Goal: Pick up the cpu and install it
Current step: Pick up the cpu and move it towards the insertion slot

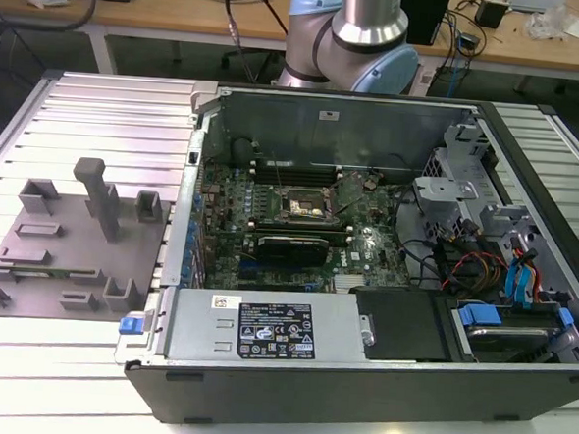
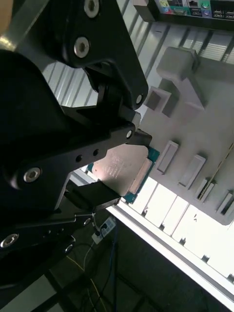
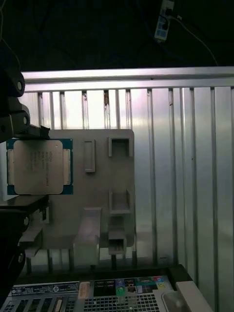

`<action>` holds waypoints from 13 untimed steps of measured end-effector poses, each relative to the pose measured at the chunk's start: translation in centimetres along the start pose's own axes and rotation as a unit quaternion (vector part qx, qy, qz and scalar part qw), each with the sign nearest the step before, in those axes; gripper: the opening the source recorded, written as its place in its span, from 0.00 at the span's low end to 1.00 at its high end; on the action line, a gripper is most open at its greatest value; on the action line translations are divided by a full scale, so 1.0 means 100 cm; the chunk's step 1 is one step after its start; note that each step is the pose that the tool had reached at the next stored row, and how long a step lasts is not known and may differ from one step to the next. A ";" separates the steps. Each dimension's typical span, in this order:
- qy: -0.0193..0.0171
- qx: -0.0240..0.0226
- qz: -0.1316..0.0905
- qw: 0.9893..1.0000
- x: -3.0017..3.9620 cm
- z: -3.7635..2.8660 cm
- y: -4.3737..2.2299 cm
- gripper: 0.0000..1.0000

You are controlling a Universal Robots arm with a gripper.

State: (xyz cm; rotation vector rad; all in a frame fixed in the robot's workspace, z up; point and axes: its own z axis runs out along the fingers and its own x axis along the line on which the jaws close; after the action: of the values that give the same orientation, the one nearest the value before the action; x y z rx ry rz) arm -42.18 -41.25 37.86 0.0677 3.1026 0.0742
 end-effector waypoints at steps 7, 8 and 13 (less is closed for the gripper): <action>0.000 0.000 0.000 1.000 -0.0012 -0.0339 0.0016 0.54; 0.000 0.000 0.000 1.000 -0.0014 -0.0374 0.0018 0.54; 0.000 0.000 0.000 1.000 -0.0017 -0.0452 0.0022 0.54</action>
State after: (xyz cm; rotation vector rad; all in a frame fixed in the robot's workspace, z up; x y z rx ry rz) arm -42.18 -41.25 42.39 0.0676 3.1021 0.0743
